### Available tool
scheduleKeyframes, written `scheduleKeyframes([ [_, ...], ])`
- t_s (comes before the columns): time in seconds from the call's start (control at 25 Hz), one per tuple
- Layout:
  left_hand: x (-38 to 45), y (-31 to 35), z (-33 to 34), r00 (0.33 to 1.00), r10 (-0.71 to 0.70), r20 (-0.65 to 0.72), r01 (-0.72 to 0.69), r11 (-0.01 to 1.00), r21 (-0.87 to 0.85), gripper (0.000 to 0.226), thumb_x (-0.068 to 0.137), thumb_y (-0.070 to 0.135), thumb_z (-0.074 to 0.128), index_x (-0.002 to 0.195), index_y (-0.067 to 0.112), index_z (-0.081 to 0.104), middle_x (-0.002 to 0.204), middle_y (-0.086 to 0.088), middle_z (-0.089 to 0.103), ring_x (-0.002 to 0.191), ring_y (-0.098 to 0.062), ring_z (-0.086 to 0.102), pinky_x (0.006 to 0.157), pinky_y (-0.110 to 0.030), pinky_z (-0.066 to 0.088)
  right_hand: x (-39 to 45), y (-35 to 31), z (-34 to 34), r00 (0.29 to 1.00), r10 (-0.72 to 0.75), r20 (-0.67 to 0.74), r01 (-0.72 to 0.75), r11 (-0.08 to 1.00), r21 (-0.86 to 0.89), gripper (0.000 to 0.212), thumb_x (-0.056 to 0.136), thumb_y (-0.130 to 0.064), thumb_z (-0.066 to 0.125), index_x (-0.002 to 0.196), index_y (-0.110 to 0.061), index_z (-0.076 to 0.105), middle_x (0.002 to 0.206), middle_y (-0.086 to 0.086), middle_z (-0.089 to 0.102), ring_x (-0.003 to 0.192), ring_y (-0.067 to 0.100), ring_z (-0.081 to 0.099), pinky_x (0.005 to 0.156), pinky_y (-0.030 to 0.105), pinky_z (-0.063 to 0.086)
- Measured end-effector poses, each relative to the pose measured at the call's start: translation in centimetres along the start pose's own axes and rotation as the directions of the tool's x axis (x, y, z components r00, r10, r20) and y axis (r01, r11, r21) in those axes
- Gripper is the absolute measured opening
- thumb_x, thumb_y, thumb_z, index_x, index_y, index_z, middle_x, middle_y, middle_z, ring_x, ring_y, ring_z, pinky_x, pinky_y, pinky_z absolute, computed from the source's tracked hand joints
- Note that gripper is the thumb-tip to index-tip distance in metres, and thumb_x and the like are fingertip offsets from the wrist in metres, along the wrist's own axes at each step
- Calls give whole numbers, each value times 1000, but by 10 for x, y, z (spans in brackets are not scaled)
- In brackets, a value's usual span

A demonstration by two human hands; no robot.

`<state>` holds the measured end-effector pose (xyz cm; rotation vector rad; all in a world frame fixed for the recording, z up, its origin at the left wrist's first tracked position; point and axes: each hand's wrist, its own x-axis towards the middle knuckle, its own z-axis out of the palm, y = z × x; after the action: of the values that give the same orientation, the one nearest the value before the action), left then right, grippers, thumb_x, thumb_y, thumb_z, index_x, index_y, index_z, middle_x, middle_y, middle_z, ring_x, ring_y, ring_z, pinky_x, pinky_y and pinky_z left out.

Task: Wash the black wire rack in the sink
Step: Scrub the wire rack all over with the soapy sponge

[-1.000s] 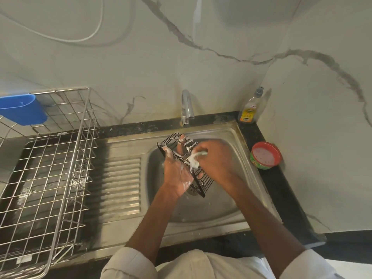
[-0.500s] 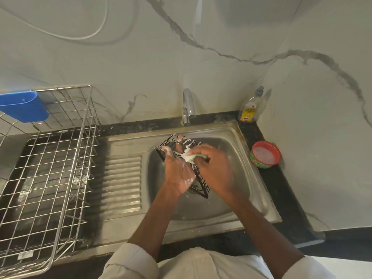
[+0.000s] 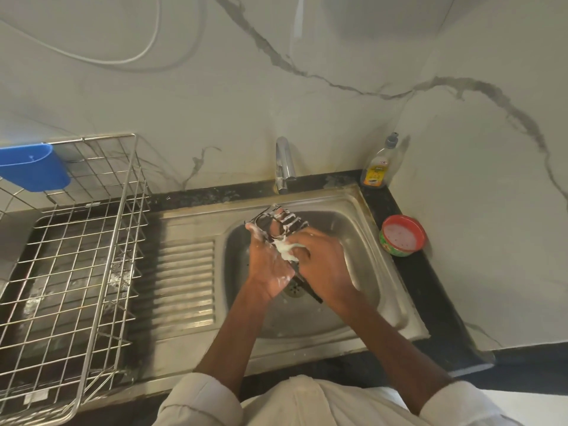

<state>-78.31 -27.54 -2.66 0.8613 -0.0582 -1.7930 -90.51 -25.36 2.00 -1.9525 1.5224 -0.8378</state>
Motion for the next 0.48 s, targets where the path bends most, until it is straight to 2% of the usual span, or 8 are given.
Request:
scheduleKeyframes([
  [0.12, -2, -4, 3, 998, 51, -30, -52, 997, -51, 67, 106, 70, 32, 116, 17, 72, 111, -16, 75, 90, -32, 77, 69, -45, 64, -3, 17, 3, 960, 266, -85, -265, 964, 22, 29, 83, -4, 73, 104, -22, 80, 104, -8, 78, 95, 8, 71, 88, 18, 53],
  [0.16, -2, -8, 6, 997, 63, -54, -66, 997, -49, 65, 108, 66, 31, 113, 17, 73, 109, -16, 76, 88, -31, 78, 66, -45, 64, -1, 15, 4, 944, 302, -132, -301, 953, 30, 25, 84, -9, 74, 104, -23, 80, 103, -9, 78, 95, 6, 71, 88, 16, 51],
  [0.24, -2, -8, 9, 997, 47, -69, -51, 996, -67, 71, 109, 64, 30, 106, 12, 78, 102, -16, 78, 84, -30, 79, 63, -40, 65, 6, 3, 7, 952, 250, -176, -237, 967, 91, 22, 84, -11, 75, 102, -21, 80, 102, -10, 77, 91, 1, 68, 84, 8, 47],
  [0.32, -2, -6, 12, 998, 16, -61, -23, 994, -105, 75, 109, 65, 28, 112, 5, 72, 99, -18, 79, 81, -30, 79, 61, -36, 65, 10, -3, 6, 973, 166, -162, -142, 978, 151, 22, 84, -7, 75, 103, -19, 80, 104, -8, 76, 90, -1, 67, 82, 7, 48],
  [0.44, -6, -4, 15, 999, 18, -40, -22, 995, -96, 77, 108, 65, 24, 121, 3, 67, 108, -20, 77, 87, -33, 77, 65, -46, 64, 19, 3, -4, 941, 247, -232, -213, 963, 163, 26, 87, 0, 74, 106, -15, 80, 107, -2, 76, 85, -3, 64, 72, -2, 43],
  [0.48, -7, -5, 17, 998, 8, -58, -13, 996, -85, 75, 108, 66, 26, 122, 4, 67, 107, -19, 77, 87, -32, 76, 66, -46, 64, 20, 4, -6, 945, 235, -227, -202, 966, 161, 25, 86, 1, 73, 104, -15, 81, 106, -2, 76, 84, -7, 63, 72, -3, 41],
])
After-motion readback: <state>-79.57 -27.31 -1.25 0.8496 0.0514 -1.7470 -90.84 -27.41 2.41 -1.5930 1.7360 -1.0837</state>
